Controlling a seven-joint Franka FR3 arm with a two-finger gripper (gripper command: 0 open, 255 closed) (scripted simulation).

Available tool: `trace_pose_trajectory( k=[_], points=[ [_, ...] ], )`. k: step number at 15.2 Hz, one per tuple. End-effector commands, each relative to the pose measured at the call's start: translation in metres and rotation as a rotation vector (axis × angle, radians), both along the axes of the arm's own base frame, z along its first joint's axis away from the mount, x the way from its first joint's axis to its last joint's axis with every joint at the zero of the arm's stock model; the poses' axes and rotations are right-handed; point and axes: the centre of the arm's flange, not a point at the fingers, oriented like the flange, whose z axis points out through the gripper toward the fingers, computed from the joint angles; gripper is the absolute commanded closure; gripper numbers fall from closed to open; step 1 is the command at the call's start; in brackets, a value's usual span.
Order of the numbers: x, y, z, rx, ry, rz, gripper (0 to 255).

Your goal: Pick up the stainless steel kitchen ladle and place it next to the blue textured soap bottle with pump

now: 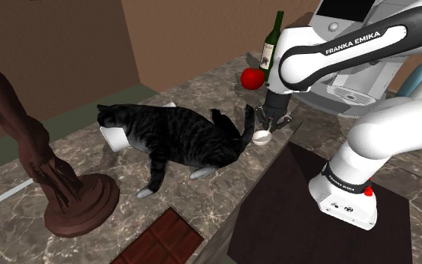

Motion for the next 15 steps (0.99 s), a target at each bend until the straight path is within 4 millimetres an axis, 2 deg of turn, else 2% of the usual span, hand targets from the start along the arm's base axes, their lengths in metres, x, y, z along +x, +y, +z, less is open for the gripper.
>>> trace_pose_trajectory(
  k=[1, 15],
  points=[
    [-0.003, -0.002, 0.001, 0.003, 0.016, 0.001, 255],
    [-0.003, -0.002, 0.075, 0.003, 0.016, 0.001, 255]
  ],
)
